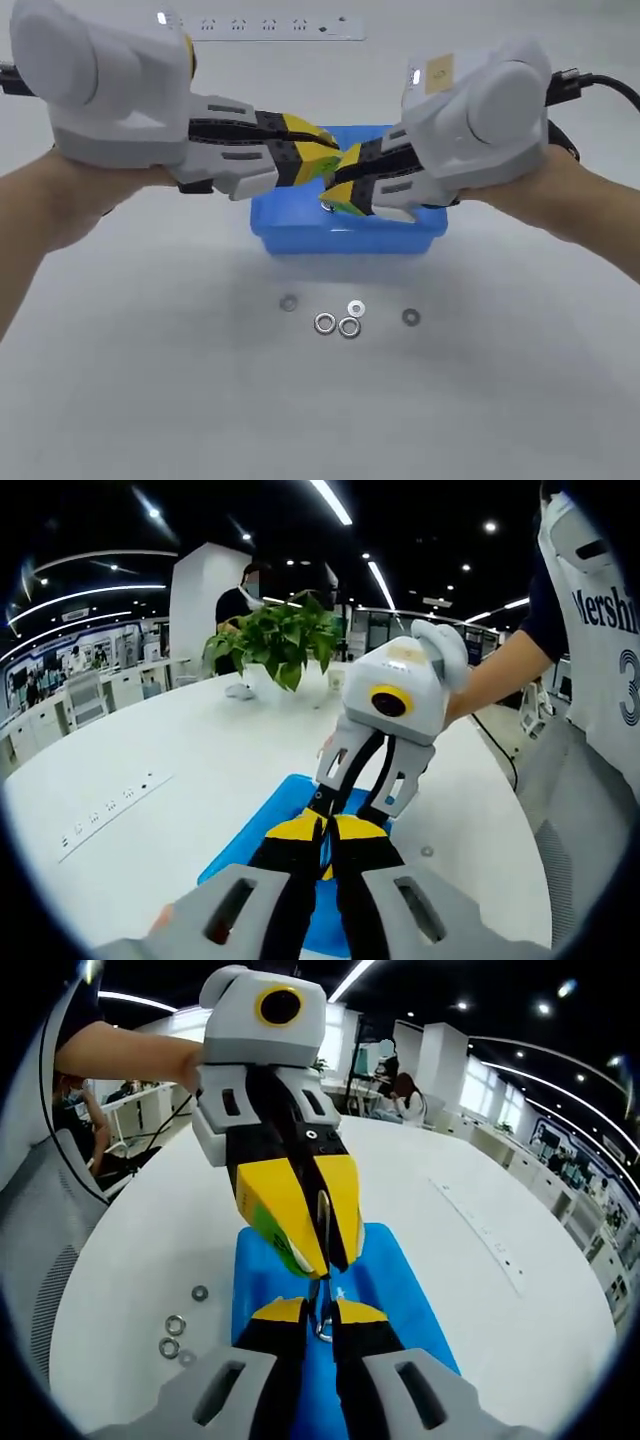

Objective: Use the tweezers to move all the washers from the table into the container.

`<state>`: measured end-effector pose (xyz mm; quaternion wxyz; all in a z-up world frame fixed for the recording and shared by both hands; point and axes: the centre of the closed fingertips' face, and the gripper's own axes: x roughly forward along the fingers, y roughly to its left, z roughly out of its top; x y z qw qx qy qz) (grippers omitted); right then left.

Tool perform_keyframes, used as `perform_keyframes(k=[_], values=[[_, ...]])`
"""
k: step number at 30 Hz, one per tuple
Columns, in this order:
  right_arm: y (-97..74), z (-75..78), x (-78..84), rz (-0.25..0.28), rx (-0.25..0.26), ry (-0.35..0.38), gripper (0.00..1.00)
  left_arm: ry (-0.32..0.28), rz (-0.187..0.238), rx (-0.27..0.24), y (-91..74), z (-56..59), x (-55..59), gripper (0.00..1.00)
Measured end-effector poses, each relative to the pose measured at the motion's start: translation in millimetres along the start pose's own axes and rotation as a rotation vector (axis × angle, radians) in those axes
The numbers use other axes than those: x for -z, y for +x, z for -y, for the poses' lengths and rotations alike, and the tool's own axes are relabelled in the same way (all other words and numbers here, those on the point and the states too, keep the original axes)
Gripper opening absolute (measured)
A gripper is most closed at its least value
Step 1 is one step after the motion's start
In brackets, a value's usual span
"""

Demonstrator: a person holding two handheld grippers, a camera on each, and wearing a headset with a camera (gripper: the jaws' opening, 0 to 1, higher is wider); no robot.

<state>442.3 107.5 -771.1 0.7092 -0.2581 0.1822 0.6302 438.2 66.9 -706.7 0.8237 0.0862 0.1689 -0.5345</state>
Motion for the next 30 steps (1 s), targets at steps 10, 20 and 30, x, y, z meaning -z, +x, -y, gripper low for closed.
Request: perform_keyframes(k=[10, 20, 30], values=[[-12.2, 2.4, -7.7, 0.009, 0.026, -0.009, 0.12, 0.016, 0.022, -0.010, -4.1, 7.1, -14.0, 0.07], [-23.3, -6.7, -24.6, 0.040, 0.011, -0.060, 0.12, 0.097, 0.023, 0.018, -24.5, 17.0, -28.8, 0.07], [-41.6, -40.7, -45.6, 0.053, -0.057, -0.116, 0.12, 0.170, 0.002, 0.036, -48.9, 45.6, -37.2, 0.06]])
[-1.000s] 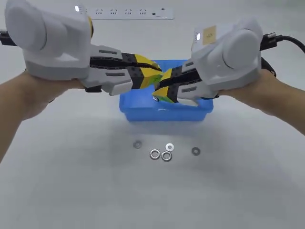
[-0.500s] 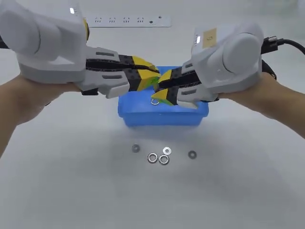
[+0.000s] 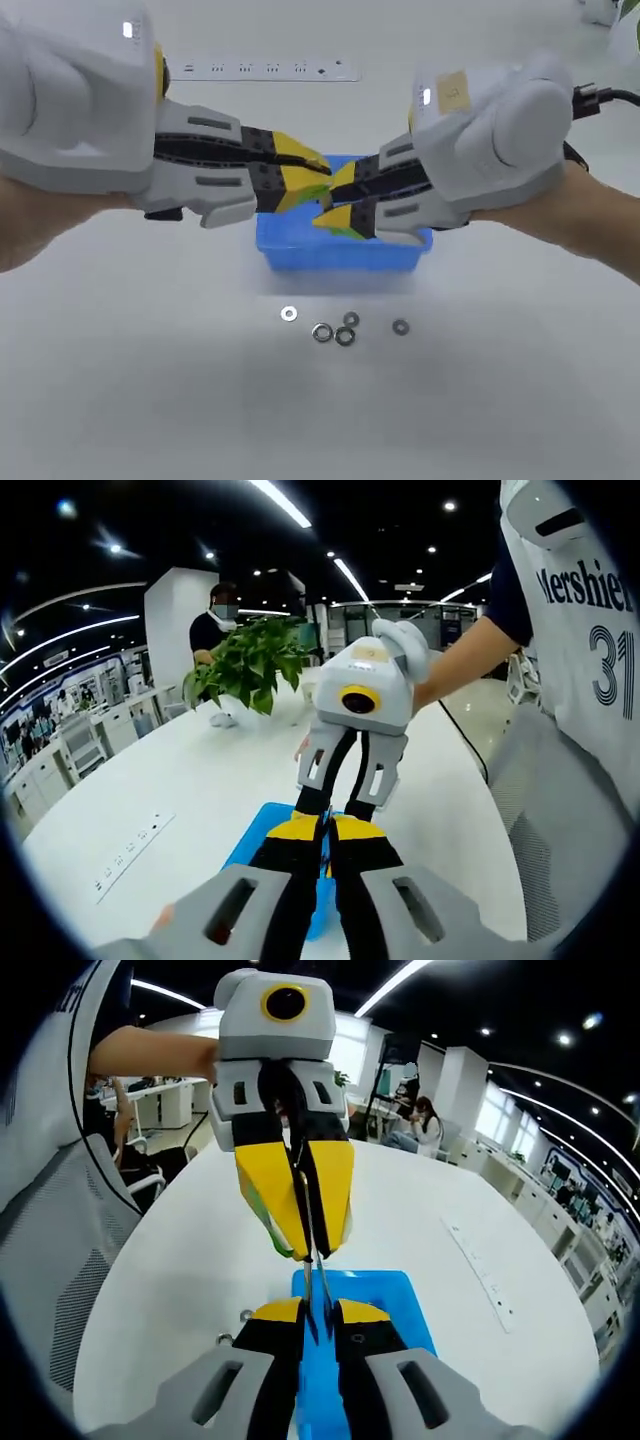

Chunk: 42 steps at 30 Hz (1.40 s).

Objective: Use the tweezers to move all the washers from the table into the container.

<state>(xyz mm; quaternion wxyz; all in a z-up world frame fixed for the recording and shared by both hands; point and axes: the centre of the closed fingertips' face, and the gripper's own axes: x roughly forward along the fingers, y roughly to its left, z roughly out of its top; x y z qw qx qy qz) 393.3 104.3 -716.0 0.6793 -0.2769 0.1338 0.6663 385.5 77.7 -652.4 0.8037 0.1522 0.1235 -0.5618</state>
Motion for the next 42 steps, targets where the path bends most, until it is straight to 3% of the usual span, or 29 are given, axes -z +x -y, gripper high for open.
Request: perform_keyframes(k=[10, 15, 23, 27, 36, 42], values=[[-12.3, -25.4, -18.6, 0.001, -0.033, -0.028, 0.12, 0.048, -0.005, 0.002, -14.7, 29.7, -16.9, 0.06], [-8.1, -42.6, -30.4, 0.004, -0.057, -0.042, 0.12, 0.050, -0.010, -0.007, -26.1, 41.2, -17.0, 0.06], [7.4, -69.8, -38.8, 0.016, -0.111, -0.056, 0.11, 0.030, -0.037, -0.046, -46.1, 60.3, -4.1, 0.06], [14.6, -78.3, -39.4, 0.027, -0.133, -0.055, 0.11, 0.019, -0.050, -0.051, -48.4, 67.7, 1.2, 0.06], [22.7, -89.5, -22.6, -0.003, -0.152, -0.028, 0.11, -0.028, -0.067, -0.046, -40.3, 72.9, 18.6, 0.06], [29.6, -83.9, -7.7, -0.023, -0.135, -0.007, 0.11, -0.008, -0.086, -0.042, -32.1, 68.4, 30.4, 0.06]])
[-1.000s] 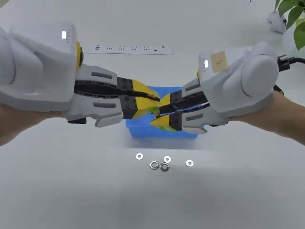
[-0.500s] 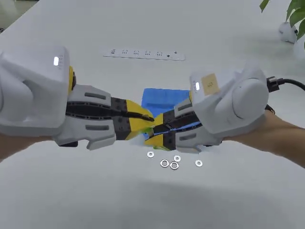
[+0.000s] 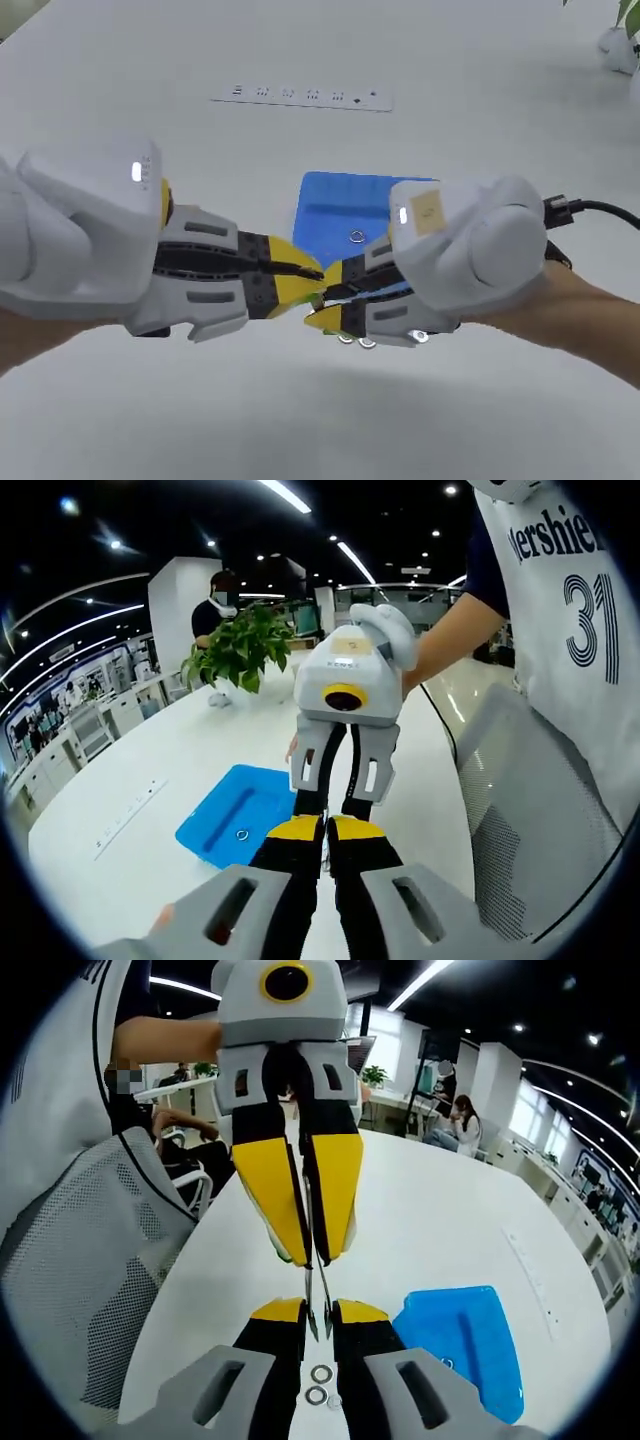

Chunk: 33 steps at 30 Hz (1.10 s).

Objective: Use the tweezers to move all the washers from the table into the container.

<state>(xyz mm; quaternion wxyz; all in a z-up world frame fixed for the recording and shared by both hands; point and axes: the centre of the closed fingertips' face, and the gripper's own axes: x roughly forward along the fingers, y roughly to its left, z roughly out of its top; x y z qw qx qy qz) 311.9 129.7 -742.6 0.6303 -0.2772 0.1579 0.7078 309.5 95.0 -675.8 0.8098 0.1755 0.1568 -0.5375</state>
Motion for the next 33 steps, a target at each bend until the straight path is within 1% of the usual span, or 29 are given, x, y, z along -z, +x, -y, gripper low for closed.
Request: perform_keyframes(k=[1, 5, 10, 12, 14, 19, 24, 33], values=[[1.9, 1.9, 2.1, -0.003, 0.007, -0.002, 0.11, -0.001, -0.001, -0.001, 0.8, -1.6, 1.5, 0.06], [8.0, 7.2, 7.8, -0.012, 0.017, 0.003, 0.12, -0.003, -0.029, 0.002, 3.3, -7.9, 11.2, 0.06], [15.7, 14.5, 13.8, -0.012, 0.018, 0.032, 0.12, -0.026, -0.039, -0.002, 5.8, -16.3, 20.5, 0.06], [17.3, 16.6, 15.9, -0.015, 0.021, 0.036, 0.12, -0.032, -0.043, -0.002, 7.5, -17.8, 23.8, 0.06], [18.3, 17.8, 18.6, -0.017, 0.017, 0.046, 0.12, -0.038, -0.050, 0.010, 9.5, -16.5, 26.4, 0.06], [21.5, 17.0, 24.2, -0.020, 0.007, 0.066, 0.12, -0.037, -0.068, 0.019, 12.8, -16.5, 30.8, 0.06], [24.8, 17.8, 24.4, -0.012, 0.003, 0.080, 0.12, -0.044, -0.073, 0.019, 13.5, -18.0, 32.9, 0.06], [29.9, 16.6, 28.4, -0.013, -0.004, 0.099, 0.12, -0.050, -0.093, 0.017, 15.9, -19.3, 40.0, 0.06]])
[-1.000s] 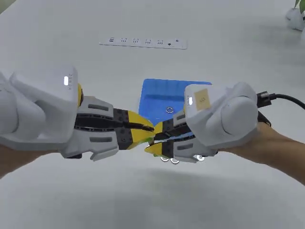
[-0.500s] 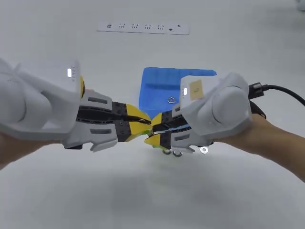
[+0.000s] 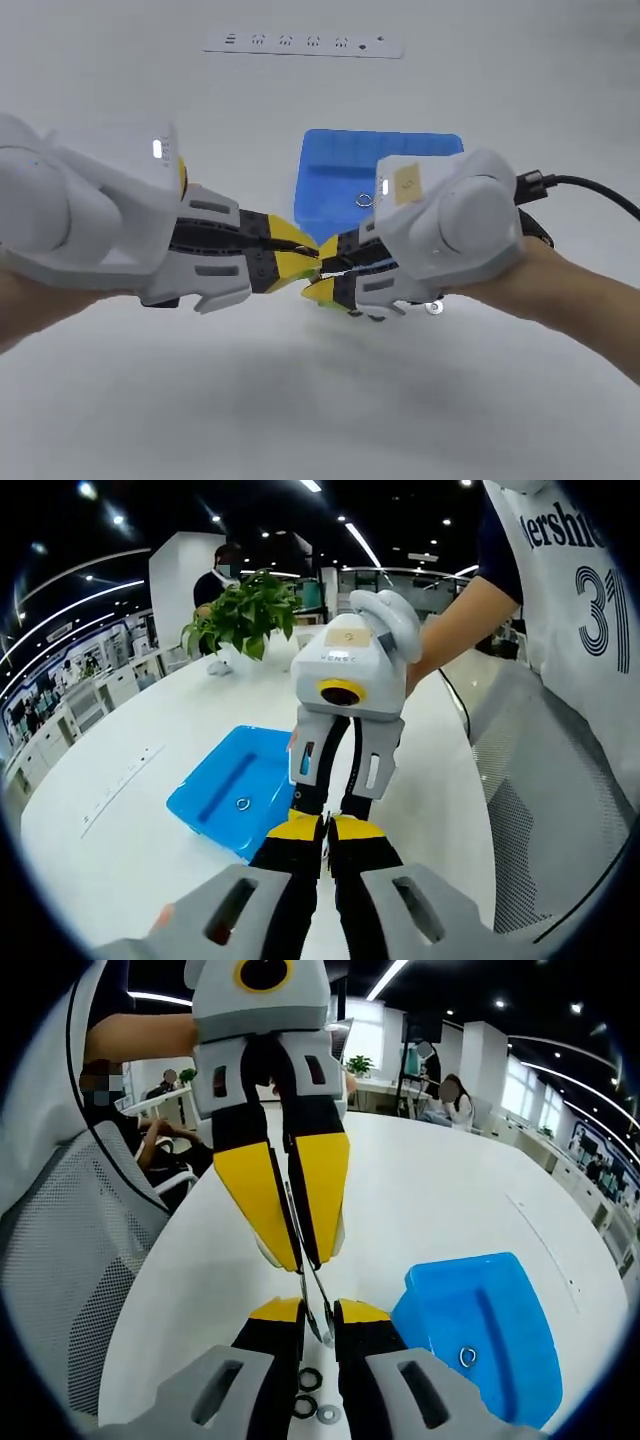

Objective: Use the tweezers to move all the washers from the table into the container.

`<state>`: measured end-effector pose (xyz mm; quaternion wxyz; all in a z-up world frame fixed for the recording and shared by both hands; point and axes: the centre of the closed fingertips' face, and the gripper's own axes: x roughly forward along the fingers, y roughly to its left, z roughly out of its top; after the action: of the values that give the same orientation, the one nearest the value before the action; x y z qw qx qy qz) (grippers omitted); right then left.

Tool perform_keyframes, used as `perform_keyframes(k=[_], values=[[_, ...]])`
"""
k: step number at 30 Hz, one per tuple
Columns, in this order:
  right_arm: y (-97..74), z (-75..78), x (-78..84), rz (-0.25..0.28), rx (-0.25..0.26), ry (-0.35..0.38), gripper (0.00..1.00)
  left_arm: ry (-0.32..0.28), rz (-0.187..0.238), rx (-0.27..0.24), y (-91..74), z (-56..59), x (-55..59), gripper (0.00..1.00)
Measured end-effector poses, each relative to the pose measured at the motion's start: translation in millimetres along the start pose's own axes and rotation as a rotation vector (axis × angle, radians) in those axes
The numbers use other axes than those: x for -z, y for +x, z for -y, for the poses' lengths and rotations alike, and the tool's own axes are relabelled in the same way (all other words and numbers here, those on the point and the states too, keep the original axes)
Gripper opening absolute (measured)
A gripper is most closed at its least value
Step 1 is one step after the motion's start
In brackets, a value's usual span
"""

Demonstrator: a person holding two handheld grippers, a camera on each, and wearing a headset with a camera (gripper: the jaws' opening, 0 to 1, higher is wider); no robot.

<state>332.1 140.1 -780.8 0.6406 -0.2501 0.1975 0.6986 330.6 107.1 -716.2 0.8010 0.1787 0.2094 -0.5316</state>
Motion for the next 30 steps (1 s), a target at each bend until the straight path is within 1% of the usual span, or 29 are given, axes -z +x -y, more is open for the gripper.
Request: perform_keyframes(k=[6, 9, 12, 17, 24, 27, 28, 30], values=[[0.9, 1.1, 1.3, 0.009, 0.003, 0.019, 0.13, -0.004, 0.001, -0.006, 2.0, -2.1, 0.5, 0.06], [1.2, 2.0, 1.4, 0.010, 0.003, 0.021, 0.13, 0.001, -0.002, -0.013, 2.7, -4.1, 0.0, 0.06], [1.7, 2.1, 1.9, 0.009, 0.002, 0.018, 0.12, -0.005, 0.004, -0.012, 4.2, -4.5, -0.8, 0.06], [2.0, 3.2, 2.7, 0.018, 0.006, 0.042, 0.11, -0.011, 0.006, -0.022, 5.0, -7.4, -0.8, 0.06], [1.1, 2.8, 2.6, 0.019, 0.006, 0.058, 0.10, -0.048, 0.033, -0.024, 5.9, -7.7, -1.0, 0.06], [0.7, 2.2, 2.9, 0.011, 0.015, 0.050, 0.10, -0.059, 0.046, -0.034, 6.4, -7.0, -1.4, 0.06], [0.5, 2.2, 3.0, 0.008, 0.018, 0.047, 0.10, -0.074, 0.057, -0.037, 6.7, -6.5, -1.9, 0.06], [0.3, 2.6, 3.2, 0.005, 0.023, 0.049, 0.10, -0.076, 0.059, -0.045, 6.6, -6.2, -2.0, 0.06]])
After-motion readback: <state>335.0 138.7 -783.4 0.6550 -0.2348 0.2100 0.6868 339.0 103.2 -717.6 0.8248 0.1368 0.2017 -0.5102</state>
